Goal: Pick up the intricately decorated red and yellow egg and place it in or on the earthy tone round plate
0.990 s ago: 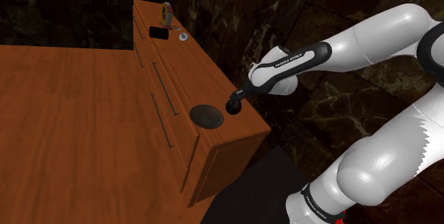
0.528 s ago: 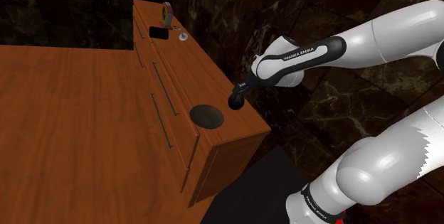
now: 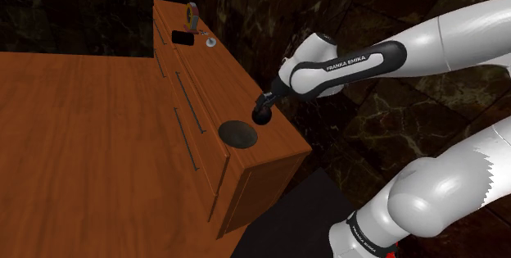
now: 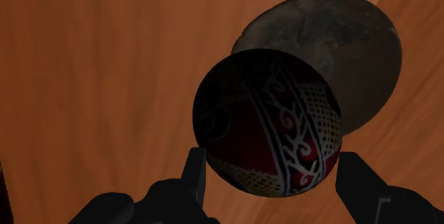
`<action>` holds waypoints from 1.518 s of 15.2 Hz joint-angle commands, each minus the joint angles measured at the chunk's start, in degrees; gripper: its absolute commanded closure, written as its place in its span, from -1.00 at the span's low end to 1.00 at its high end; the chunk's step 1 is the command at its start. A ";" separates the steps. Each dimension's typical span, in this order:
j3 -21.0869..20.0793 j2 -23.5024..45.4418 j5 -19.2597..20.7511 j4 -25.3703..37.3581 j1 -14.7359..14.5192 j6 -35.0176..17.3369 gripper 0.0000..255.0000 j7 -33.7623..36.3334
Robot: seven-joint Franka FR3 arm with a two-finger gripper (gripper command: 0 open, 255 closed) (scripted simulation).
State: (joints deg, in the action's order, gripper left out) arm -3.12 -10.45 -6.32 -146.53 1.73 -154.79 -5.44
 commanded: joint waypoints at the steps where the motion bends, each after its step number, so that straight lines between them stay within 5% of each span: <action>1: -2.47 0.34 1.57 1.39 -0.61 0.84 1.00 4.61; 4: -5.79 1.17 3.80 3.60 -1.49 2.07 1.00 10.72; 23: -5.93 13.29 8.75 0.16 -0.86 -13.36 1.00 14.37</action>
State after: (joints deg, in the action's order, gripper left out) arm -9.10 2.42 2.09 -146.38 0.90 -167.68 8.63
